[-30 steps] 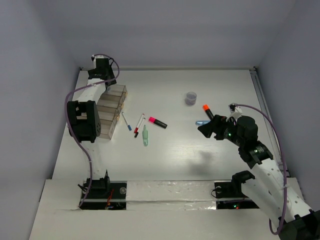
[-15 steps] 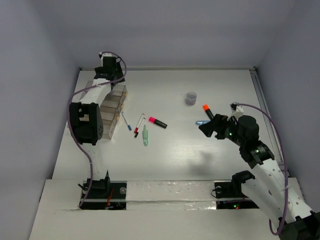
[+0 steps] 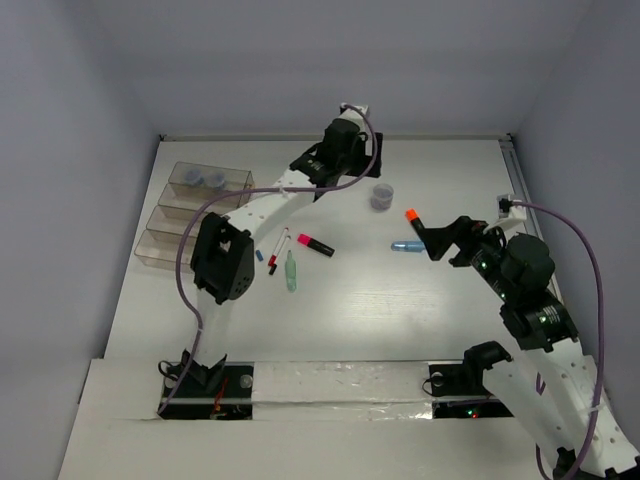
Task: Sort the stationery into containers
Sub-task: Pick up the stationery from the center of the board.
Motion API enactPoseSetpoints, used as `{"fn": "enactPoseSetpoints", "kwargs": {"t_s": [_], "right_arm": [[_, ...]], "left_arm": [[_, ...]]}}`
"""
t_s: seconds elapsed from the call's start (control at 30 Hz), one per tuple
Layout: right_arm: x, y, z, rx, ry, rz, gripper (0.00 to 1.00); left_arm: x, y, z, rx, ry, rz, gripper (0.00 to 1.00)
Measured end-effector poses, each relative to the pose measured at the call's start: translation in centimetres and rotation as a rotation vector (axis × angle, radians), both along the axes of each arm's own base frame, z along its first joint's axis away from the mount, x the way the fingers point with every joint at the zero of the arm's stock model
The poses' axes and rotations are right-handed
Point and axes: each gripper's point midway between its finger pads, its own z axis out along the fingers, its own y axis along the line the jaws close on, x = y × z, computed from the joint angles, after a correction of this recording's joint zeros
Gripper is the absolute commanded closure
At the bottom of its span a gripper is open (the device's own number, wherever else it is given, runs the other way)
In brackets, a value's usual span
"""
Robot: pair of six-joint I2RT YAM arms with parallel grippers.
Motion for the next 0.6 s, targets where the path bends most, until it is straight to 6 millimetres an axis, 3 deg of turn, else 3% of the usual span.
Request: {"fn": "enactPoseSetpoints", "kwargs": {"t_s": [0.13, 0.27, 0.47, 0.6], "right_arm": [[-0.2, -0.1, -1.1, -0.010, 0.031, 0.000, 0.06], [-0.3, -0.1, -1.4, -0.017, 0.039, 0.001, 0.05], [-0.5, -0.2, -1.6, -0.022, 0.033, 0.003, 0.05], [-0.5, -0.1, -2.2, -0.025, 0.046, 0.009, 0.05]], "left_arm": [[0.8, -4.4, -1.1, -0.040, 0.003, -0.057, 0.12], [1.5, -6.8, -5.0, -0.033, 0.057, -0.083, 0.11], [1.0, -7.7, -11.8, 0.008, 0.184, -0.098, 0.08], [0.6, -7.9, -13.7, 0.018, 0.225, -0.105, 0.07]]}}
